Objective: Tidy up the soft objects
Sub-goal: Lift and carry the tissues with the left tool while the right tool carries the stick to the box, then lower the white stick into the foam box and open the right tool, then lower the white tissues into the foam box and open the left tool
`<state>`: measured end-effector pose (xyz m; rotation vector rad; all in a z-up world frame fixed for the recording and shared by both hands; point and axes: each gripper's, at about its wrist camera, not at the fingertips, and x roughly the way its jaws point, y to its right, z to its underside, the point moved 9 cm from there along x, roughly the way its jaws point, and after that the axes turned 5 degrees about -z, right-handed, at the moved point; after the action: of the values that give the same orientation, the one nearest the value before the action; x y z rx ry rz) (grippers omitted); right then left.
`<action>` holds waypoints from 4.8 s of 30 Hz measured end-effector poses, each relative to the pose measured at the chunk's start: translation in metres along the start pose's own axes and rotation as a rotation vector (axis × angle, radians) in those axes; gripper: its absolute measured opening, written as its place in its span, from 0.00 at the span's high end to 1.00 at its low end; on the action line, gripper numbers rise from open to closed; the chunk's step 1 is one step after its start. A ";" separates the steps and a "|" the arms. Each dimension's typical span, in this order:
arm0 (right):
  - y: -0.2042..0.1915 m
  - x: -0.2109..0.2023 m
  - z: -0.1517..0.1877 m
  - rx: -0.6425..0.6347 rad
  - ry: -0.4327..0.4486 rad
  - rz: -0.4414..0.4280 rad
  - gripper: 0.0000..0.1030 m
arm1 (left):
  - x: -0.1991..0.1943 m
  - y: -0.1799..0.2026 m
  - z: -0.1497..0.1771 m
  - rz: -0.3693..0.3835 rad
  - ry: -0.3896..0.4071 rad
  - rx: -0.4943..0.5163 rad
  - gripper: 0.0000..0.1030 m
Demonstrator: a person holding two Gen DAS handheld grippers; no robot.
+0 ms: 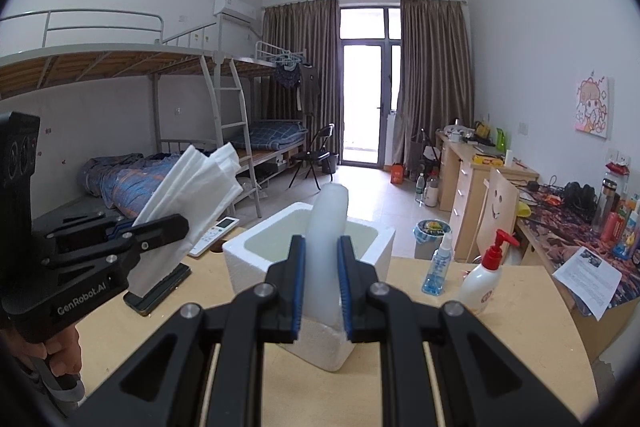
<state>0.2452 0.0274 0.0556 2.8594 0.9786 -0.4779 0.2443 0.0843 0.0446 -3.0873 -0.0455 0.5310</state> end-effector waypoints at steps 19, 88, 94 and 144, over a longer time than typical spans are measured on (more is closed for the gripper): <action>0.011 0.057 -0.006 -0.018 -0.061 0.017 0.82 | 0.066 -0.008 -0.011 -0.023 -0.057 -0.012 0.93; 0.002 0.091 -0.007 -0.021 -0.139 -0.027 0.24 | 0.088 -0.033 -0.011 -0.105 -0.101 -0.047 0.93; 0.017 0.079 -0.008 -0.003 -0.110 0.019 0.02 | 0.092 -0.020 -0.014 -0.074 -0.103 -0.033 0.93; 0.064 0.047 0.008 0.037 -0.099 0.150 0.00 | 0.150 0.019 -0.018 -0.044 -0.169 -0.030 0.40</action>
<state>0.3172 0.0029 0.0319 2.8817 0.7414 -0.6218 0.3923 0.0700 0.0113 -3.0536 -0.1240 0.7954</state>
